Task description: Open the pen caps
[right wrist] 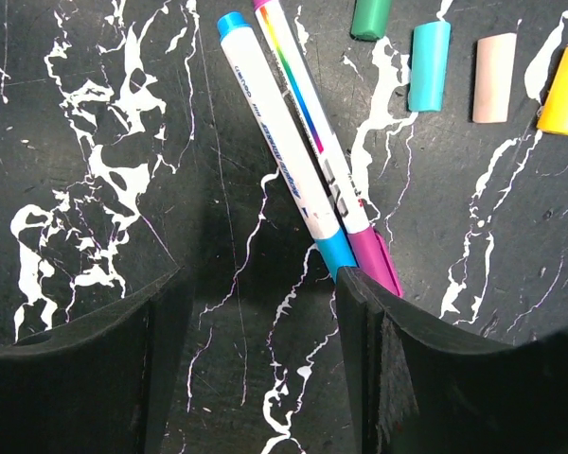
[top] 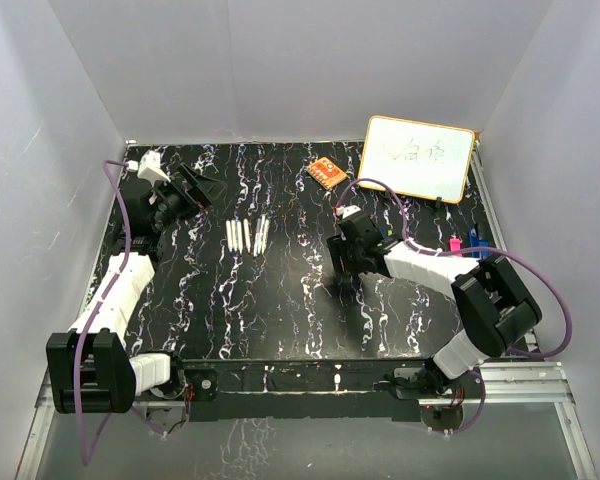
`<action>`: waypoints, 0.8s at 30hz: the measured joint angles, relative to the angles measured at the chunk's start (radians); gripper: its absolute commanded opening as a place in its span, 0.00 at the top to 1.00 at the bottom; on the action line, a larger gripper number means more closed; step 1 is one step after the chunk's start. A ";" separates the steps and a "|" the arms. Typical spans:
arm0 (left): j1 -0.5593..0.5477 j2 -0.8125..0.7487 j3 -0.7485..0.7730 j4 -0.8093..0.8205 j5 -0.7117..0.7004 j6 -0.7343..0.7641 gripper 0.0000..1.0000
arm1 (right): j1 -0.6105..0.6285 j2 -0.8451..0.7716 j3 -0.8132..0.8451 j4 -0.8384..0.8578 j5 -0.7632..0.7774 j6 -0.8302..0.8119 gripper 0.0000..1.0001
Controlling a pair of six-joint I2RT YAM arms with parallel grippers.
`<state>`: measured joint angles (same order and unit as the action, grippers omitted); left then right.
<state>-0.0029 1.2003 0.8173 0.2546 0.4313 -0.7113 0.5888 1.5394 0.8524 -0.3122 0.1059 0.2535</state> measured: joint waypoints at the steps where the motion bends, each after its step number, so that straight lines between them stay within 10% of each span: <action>1: 0.000 0.000 0.000 0.000 0.000 0.000 0.01 | 0.000 0.004 0.000 0.001 0.000 0.002 0.41; 24: 0.000 0.000 0.000 0.000 0.000 0.000 0.01 | -0.009 0.036 0.000 0.033 0.000 0.009 0.43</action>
<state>-0.0029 1.2003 0.8173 0.2546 0.4313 -0.7113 0.5797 1.5753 0.8528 -0.2794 0.1059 0.2623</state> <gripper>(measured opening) 0.985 0.586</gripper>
